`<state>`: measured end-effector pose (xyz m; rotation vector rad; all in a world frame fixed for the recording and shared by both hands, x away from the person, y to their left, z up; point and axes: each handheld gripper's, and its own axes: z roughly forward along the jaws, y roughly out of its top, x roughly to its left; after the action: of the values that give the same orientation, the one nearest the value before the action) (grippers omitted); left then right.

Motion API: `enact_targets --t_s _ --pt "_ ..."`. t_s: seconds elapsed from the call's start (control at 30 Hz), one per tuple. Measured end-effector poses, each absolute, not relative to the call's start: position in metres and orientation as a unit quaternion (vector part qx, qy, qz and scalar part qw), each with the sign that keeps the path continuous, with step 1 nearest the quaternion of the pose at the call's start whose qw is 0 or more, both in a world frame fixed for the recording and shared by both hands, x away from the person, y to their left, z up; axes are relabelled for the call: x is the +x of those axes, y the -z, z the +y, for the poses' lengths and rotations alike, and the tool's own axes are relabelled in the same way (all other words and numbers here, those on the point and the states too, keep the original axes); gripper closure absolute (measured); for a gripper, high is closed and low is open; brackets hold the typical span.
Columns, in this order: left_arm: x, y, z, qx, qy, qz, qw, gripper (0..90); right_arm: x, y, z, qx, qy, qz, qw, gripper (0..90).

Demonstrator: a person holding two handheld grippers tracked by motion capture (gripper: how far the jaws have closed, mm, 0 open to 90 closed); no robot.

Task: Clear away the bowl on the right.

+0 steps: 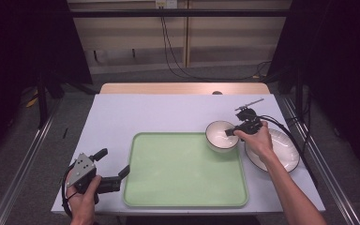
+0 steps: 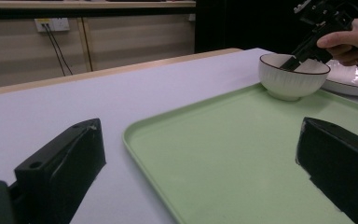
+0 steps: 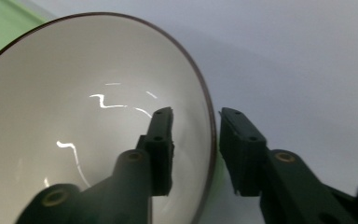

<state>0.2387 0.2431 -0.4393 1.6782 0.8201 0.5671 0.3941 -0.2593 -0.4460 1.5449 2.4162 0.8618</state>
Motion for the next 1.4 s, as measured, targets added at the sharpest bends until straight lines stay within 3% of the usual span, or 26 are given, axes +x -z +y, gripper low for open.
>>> enact_targets --t_s 0.27,0.5,0.57,0.77,1.07,1.4 --pt "0.239 0.439 0.244 0.714 -0.243 0.345 0.559 1.3 0.395 0.445 -0.26 0.516 -0.3 0.799 0.078 18.9" --pt "0.238 0.439 0.244 0.713 -0.242 0.346 0.56 1.3 0.397 0.446 -0.26 0.511 -0.313 0.796 0.083 1.1" --pt "0.238 0.439 0.244 0.713 -0.242 0.345 0.561 1.3 0.398 0.446 -0.26 0.511 -0.315 0.795 0.087 5.7" --pt "0.238 0.439 0.245 0.713 -0.243 0.345 0.559 1.3 0.399 0.446 -0.261 0.523 -0.325 0.783 0.089 4.0" --pt "0.24 0.44 0.244 0.715 -0.24 0.344 0.559 1.3 0.389 0.443 -0.259 0.52 -0.33 0.773 0.15 3.8" --pt "0.24 0.44 0.245 0.713 -0.243 0.351 0.556 1.3 0.38 0.432 -0.267 0.497 -0.365 0.767 0.18 2.8"
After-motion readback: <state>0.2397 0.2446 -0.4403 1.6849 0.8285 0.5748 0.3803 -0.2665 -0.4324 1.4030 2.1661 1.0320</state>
